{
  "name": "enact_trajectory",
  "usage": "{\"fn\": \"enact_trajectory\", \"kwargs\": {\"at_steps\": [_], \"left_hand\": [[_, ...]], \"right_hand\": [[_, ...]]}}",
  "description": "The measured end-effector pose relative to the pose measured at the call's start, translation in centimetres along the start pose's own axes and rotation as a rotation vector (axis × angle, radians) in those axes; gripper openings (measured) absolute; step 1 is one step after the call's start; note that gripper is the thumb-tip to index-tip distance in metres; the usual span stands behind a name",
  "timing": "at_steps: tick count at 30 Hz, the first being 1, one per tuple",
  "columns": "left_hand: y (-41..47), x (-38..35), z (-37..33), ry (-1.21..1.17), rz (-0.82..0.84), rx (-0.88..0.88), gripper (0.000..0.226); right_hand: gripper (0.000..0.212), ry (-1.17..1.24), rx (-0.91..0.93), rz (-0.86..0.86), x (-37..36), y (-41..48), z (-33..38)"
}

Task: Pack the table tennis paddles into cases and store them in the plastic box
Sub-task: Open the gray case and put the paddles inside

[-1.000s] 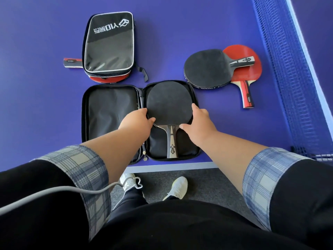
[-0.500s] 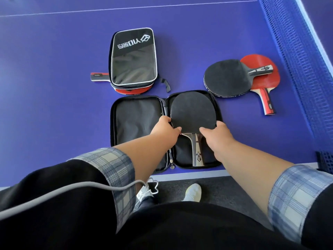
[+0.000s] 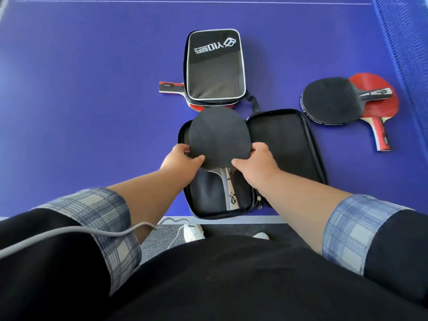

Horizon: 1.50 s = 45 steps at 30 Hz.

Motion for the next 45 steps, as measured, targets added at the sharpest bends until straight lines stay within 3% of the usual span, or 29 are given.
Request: {"fn": "enact_trajectory", "kwargs": {"at_steps": [8, 15, 18, 21, 25, 27, 31, 36, 39, 45], "left_hand": [[1.5, -0.3, 1.4, 0.213, 0.137, 0.043, 0.034], [2.5, 0.2, -0.3, 0.342, 0.113, -0.029, 0.024], [2.4, 0.3, -0.8, 0.368, 0.083, -0.035, 0.052], [2.2, 0.3, -1.8, 0.431, 0.120, -0.075, 0.085], [2.2, 0.0, -2.0, 0.478, 0.162, -0.076, 0.084], [1.9, -0.1, -2.2, 0.568, 0.154, -0.110, 0.084], [1.2, -1.9, -3.7, 0.946, 0.229, -0.441, 0.084], [1.7, -2.2, -5.0, 1.052, 0.278, -0.499, 0.077], [1.4, -2.7, -6.9, 1.064, 0.275, -0.513, 0.061], [0.0, -8.2, -13.8, 1.023, 0.291, -0.631, 0.055]], "right_hand": [[0.071, -0.276, -0.076, 0.016, -1.5, 0.0, 0.0], [0.078, -0.295, -0.076, -0.043, -1.6, 0.5, 0.2], [0.091, -0.352, 0.080, -0.058, -1.9, 0.1, 0.8], [0.073, -0.517, 0.247, -0.015, -2.7, -0.2, 1.2], [0.062, -0.620, 0.266, -0.006, -2.8, 0.2, 1.2], [0.063, -0.756, 0.372, -0.025, -3.2, -0.1, 2.0], [0.062, -0.892, 0.484, 0.073, -4.4, -0.2, 2.3], [0.063, -0.806, 0.424, 0.145, -2.8, 0.0, 2.6], [0.064, -0.610, 0.358, 0.050, 0.4, 0.1, 2.3], [0.065, -0.519, 0.216, -0.168, 11.3, 1.7, -3.1]]}}
Point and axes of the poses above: each hand's wrist, its own y-axis towards the middle knuckle, its own x-axis out of the back of the hand, z = x × y, the point moved 6 cm from there along y, towards the middle knuckle, and after that the axes turned 7 degrees about -x, right-handed, at the moved point
